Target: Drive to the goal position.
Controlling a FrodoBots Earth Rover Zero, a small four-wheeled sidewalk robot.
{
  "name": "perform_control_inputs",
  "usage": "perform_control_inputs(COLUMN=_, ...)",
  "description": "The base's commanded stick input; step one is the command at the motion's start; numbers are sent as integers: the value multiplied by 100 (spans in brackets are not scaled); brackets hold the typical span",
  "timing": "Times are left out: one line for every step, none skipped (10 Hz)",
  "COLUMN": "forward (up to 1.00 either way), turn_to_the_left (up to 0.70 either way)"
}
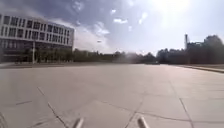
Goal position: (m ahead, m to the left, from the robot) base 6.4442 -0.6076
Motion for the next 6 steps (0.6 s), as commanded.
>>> perform_control_inputs(forward=70, turn_to_the_left=0)
perform_control_inputs(forward=70, turn_to_the_left=-1)
perform_control_inputs(forward=70, turn_to_the_left=-7)
perform_control_inputs(forward=70, turn_to_the_left=-12)
perform_control_inputs(forward=70, turn_to_the_left=0)
perform_control_inputs(forward=70, turn_to_the_left=0)
